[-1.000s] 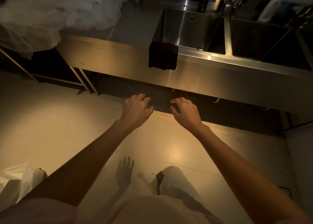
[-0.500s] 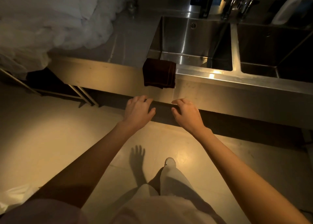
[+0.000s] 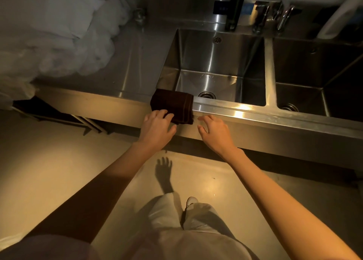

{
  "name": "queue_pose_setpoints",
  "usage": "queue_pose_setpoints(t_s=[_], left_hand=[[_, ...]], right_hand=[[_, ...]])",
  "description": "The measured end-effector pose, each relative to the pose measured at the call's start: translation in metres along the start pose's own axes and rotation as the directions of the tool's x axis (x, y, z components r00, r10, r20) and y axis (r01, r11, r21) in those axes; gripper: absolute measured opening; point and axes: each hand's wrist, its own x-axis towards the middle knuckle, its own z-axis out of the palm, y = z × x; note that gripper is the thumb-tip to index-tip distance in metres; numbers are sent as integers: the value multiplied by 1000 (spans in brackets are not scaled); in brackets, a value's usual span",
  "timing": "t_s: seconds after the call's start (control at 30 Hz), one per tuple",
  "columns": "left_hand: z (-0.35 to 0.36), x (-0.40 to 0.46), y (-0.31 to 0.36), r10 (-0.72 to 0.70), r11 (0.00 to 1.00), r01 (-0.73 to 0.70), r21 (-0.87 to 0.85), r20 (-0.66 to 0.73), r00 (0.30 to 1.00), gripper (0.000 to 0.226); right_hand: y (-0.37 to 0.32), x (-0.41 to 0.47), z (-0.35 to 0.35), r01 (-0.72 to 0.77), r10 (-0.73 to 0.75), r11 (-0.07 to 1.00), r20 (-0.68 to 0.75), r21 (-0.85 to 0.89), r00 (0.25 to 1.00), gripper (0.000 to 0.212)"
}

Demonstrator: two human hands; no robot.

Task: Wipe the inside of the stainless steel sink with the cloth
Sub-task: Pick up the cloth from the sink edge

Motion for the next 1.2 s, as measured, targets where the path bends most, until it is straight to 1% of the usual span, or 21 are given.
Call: queue_pose_setpoints(t_s=[0.23, 0.57, 0.73, 0.87, 1.0, 1.13, 1.2], left_hand=[[-9, 53, -27, 29, 1000, -29, -3, -11, 1000, 47], [-27, 144, -99, 139, 990, -139, 0, 33, 990, 46], [-26, 174, -121, 201, 980, -200, -22, 65, 977, 46], [-16, 184, -134, 237, 971, -231, -63, 102, 966, 46], [-4, 188, -142, 244, 968, -234, -90, 130, 961, 44], [2, 189, -144, 244, 968, -234, -91, 127, 961, 43], [3, 187, -143, 242, 968, -231, -100, 119, 963, 43]], right_hand=[[-10, 55, 3, -9, 8, 1000, -49, -10, 999, 33], [-50, 146, 23, -119, 114, 992, -98, -42, 989, 36], [-64, 177, 42, -190, 182, 981, -132, -48, 974, 37], [-66, 184, 55, -202, 201, 975, -24, -90, 979, 50], [-59, 189, 68, -179, 197, 973, 124, -145, 972, 71], [-43, 196, 78, -114, 172, 974, 313, -196, 934, 95], [-35, 201, 81, -64, 157, 970, 401, -236, 903, 102]])
